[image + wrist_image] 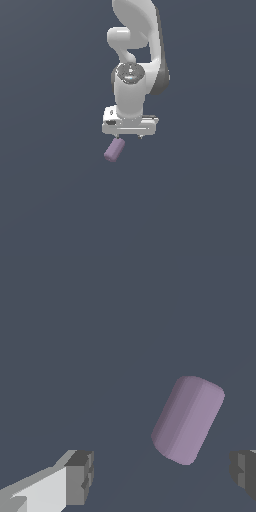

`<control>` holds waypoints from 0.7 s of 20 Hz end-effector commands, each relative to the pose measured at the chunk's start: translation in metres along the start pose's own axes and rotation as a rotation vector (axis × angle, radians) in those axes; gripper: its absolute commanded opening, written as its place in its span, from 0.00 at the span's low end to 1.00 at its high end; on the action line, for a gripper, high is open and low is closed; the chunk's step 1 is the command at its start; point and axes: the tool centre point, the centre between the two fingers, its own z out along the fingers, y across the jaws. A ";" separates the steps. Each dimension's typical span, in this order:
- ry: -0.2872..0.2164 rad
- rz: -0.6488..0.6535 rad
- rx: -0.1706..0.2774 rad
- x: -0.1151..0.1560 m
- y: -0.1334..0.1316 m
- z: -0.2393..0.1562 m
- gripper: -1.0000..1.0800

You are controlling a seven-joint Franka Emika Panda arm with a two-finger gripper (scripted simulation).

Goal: Pick up the object and move it to a goal position.

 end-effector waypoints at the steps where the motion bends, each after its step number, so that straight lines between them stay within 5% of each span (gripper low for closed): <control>1: 0.000 0.000 0.000 0.000 0.000 0.000 0.96; 14: 0.026 0.011 0.016 0.003 0.010 -0.010 0.96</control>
